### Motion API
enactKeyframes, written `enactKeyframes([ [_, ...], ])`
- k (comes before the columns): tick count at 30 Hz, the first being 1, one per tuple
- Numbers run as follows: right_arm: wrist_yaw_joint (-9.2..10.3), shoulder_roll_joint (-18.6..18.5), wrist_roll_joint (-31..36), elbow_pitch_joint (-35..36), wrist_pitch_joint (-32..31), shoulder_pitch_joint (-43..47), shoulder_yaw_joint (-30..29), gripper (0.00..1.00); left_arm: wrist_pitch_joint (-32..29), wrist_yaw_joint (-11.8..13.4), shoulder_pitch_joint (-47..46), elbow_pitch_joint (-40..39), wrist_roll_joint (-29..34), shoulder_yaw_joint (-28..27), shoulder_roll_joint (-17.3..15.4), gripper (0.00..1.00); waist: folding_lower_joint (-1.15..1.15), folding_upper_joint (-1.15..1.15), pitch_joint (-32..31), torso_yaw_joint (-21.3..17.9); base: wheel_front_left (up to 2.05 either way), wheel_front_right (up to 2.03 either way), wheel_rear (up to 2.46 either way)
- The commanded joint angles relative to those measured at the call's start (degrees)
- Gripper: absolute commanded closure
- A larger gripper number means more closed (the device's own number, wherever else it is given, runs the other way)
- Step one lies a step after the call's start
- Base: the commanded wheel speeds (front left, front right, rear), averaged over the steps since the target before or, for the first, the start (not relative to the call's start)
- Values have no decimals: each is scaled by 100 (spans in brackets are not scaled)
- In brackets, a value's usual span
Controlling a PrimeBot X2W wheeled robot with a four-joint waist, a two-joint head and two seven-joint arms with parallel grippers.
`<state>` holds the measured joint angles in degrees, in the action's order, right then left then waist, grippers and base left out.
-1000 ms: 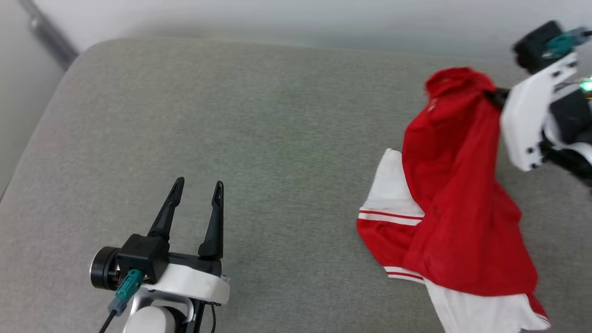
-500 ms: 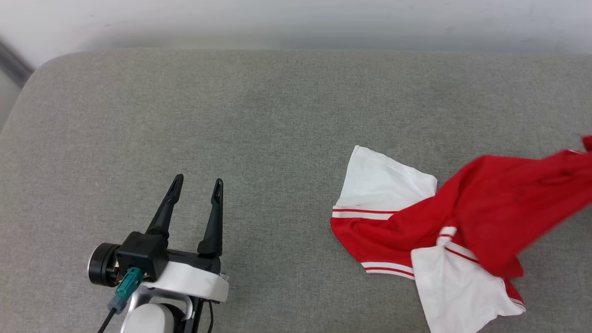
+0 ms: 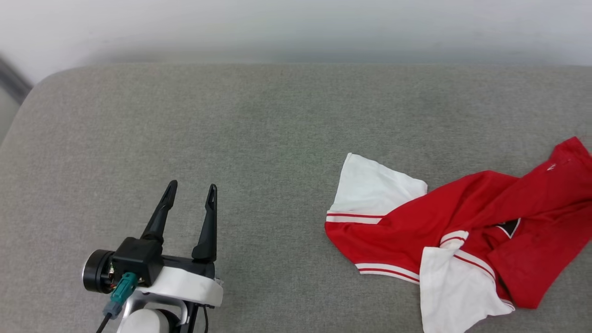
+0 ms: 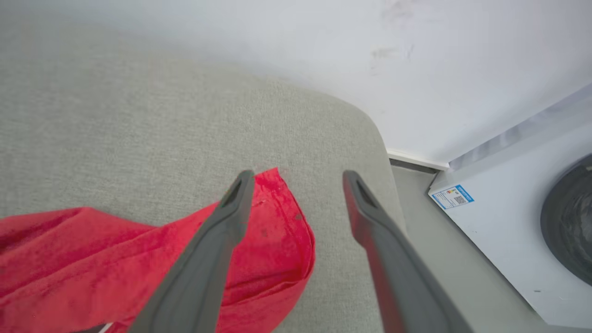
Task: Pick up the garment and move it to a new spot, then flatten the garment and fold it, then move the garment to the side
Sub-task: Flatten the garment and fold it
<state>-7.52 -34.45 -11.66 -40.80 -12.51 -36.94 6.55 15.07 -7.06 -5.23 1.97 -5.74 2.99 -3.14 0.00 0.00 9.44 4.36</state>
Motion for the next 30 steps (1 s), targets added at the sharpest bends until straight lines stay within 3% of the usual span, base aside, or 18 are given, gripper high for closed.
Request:
enactKeyframes([
  [1, 6, 111, -1, 109, 172, -67, 17, 0, 15, -12, 37, -39, -17, -49, -14, 0, 0, 0, -94, -102, 0, 0, 0],
  [8, 6, 670, 6, 1073, 1032, 212, -156, 0, 15, -21, 143, -202, -129, -194, -3, 0, 0, 0, -322, -381, 0, 0, 0],
  [9, 6, 1096, -55, 1855, 1505, 672, -467, 0, 15, -20, 200, -314, -209, -247, 6, 0, 0, 0, -394, -521, 0, 0, 0],
  [20, 4, 2612, 530, 3886, 2570, 2556, -1218, 0, 15, -27, 286, -275, -271, -59, 14, 0, 0, 0, -284, -812, 0, 0, 0],
  [27, 5, 3008, 803, 4312, 2751, 3071, -1224, 0, 15, -39, -40, -122, -664, 223, -122, 0, 0, 0, -82, -1027, 0, 0, 0],
  [30, 5, 3079, 814, 4392, 2763, 3038, -1235, 0, -160, -39, -384, 7, -745, 644, -483, 0, 0, 0, 31, -1144, 0, 0, 0],
])
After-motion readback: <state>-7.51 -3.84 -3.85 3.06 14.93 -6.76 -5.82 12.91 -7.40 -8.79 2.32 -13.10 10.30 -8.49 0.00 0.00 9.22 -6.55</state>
